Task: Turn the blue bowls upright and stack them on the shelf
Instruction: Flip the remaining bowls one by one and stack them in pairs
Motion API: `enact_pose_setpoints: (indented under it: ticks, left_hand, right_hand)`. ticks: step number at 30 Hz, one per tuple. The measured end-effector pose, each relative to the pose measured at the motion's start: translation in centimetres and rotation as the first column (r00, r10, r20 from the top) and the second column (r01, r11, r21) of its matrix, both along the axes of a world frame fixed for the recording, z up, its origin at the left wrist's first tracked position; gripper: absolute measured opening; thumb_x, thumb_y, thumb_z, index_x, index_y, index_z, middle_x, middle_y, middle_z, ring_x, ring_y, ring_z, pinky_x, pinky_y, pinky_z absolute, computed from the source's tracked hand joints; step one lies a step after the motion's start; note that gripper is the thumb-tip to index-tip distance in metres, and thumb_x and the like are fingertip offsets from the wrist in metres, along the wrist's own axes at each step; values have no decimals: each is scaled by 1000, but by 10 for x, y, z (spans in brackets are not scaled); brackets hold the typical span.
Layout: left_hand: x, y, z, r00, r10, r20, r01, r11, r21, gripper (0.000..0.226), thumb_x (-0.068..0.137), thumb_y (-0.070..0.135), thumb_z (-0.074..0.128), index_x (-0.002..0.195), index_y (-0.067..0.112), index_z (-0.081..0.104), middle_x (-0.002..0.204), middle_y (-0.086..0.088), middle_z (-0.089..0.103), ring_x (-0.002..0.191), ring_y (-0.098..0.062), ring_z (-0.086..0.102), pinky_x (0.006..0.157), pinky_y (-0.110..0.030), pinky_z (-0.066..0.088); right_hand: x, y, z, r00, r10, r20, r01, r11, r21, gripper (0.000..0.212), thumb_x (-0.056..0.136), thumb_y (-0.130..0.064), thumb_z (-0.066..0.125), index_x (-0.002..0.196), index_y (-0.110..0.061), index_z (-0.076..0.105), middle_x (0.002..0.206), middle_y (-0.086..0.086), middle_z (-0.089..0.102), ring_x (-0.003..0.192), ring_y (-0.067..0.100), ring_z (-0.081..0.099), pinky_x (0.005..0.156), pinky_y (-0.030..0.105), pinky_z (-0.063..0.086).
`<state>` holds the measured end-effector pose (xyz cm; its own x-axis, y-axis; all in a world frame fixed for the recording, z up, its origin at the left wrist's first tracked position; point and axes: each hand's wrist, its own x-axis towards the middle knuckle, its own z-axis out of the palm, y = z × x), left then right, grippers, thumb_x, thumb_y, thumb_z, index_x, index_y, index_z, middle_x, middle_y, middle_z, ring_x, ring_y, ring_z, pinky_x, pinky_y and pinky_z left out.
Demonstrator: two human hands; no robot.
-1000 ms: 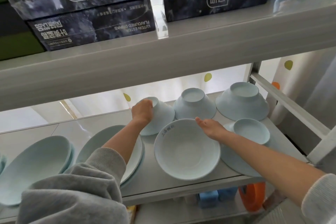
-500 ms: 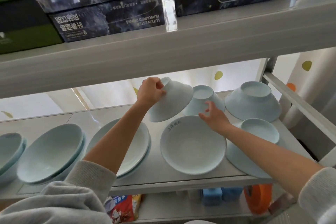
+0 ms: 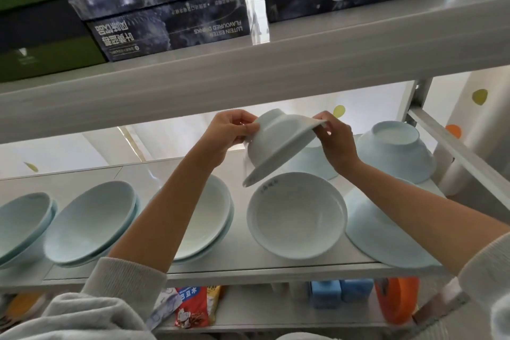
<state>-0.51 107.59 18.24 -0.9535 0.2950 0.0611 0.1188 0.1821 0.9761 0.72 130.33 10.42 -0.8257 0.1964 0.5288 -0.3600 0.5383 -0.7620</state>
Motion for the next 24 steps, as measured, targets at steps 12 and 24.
enact_pose_setpoints:
  ticks: [12,24]
  left_hand:
    - [-7,-5,-33,926,-57,373,85,995,-58,52,47,18,73,96,1,65,84,-13,63,73,-25,59,67,-34,52]
    - [-10,-4,-92,702,-73,708,152,987,-49,76,88,72,20,114,15,63,96,-7,68,92,-25,64,73,-37,57]
  right_hand:
    - [7,7,-1,934,-148,326,80,974,213,44,91,-52,46,59,-24,33,60,-2,45,68,28,48,62,32,33]
    - [22,20,-45,763,-159,627,-81,938,336,39,90,-54,46,72,-20,46,81,4,56,80,27,54,67,31,37]
